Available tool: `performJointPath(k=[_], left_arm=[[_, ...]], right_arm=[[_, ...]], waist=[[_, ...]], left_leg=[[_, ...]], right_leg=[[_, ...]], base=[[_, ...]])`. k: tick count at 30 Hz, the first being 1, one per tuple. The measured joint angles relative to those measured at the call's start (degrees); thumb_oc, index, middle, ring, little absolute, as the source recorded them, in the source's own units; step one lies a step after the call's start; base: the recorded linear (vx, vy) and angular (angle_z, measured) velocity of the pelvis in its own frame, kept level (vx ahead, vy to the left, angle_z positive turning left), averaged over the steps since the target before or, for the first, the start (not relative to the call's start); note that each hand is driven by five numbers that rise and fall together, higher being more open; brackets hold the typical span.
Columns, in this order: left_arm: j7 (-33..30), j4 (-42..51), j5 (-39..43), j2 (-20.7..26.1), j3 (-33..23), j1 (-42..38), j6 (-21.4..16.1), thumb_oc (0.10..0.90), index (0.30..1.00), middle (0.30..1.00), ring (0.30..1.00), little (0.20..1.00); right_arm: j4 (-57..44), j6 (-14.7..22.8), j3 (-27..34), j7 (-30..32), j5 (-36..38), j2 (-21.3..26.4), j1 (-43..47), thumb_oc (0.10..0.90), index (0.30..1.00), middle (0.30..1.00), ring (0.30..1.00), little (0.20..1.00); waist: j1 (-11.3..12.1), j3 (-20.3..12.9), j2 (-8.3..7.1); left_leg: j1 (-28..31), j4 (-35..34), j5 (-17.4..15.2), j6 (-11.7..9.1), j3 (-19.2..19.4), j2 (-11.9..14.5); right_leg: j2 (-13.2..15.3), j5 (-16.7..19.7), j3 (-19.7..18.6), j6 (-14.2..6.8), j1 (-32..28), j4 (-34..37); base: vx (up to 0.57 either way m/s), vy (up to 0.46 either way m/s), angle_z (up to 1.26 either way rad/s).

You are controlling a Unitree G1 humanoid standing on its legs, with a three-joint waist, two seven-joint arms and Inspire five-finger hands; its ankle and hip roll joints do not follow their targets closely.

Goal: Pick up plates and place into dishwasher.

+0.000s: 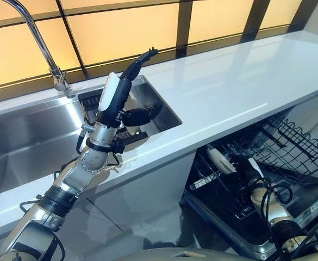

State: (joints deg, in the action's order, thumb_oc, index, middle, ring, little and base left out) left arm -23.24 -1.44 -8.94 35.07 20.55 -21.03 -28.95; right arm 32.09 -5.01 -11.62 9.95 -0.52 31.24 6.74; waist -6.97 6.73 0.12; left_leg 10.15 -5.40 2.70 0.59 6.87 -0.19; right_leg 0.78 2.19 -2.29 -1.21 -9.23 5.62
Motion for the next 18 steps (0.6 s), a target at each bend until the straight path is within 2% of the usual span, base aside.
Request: performJointPath(k=[4,9,14,18], left_arm=[[0.0,0.0,0.0,0.1,0.0,0.0,0.0,0.800,0.900,0.900,0.900,0.900],[-0.1,0.2,-0.1,1.1,-0.2,0.1,0.0,0.800,0.900,0.900,0.900,0.900],[-0.1,0.4,-0.2,1.4,-0.7,0.7,0.0,0.800,0.900,0.900,0.900,0.900],[-0.2,0.8,-1.5,1.5,-3.1,2.1,0.0,0.800,0.900,0.900,0.900,0.900]], right_arm=[[-3.5,0.2,0.5,0.4,-3.0,0.1,-2.1,0.800,0.900,0.900,0.900,0.900],[-11.1,3.4,2.9,1.8,-9.3,0.1,-7.0,0.800,0.900,0.900,0.900,0.900],[-17.1,5.5,7.6,3.5,-11.6,0.1,-10.9,0.800,0.900,0.900,0.900,0.900],[-23.8,9.2,12.9,3.7,-11.8,0.1,-15.2,0.800,0.900,0.900,0.900,0.900]], waist=[[-0.7,0.0,0.06],[-1.6,0.0,0.29],[-3.1,0.2,0.55],[-4.4,0.5,1.06]], left_leg=[[0.0,0.0,0.0,0.0,0.1,0.0],[-0.6,0.0,0.0,0.0,0.5,0.0],[-0.6,0.0,-0.1,0.0,1.1,0.0],[-0.7,0.0,-0.4,0.0,1.6,0.0]], right_leg=[[0.0,0.0,-0.2,0.0,0.1,0.0],[0.0,0.0,-0.6,0.0,0.8,0.0],[0.0,0.0,-1.2,0.0,1.1,0.0],[-0.1,-0.1,-1.8,-0.3,1.4,0.0]], base=[[0.00,0.000,0.00],[0.00,-0.001,-0.03],[-0.01,0.000,-0.06],[0.01,-0.001,-0.09]])
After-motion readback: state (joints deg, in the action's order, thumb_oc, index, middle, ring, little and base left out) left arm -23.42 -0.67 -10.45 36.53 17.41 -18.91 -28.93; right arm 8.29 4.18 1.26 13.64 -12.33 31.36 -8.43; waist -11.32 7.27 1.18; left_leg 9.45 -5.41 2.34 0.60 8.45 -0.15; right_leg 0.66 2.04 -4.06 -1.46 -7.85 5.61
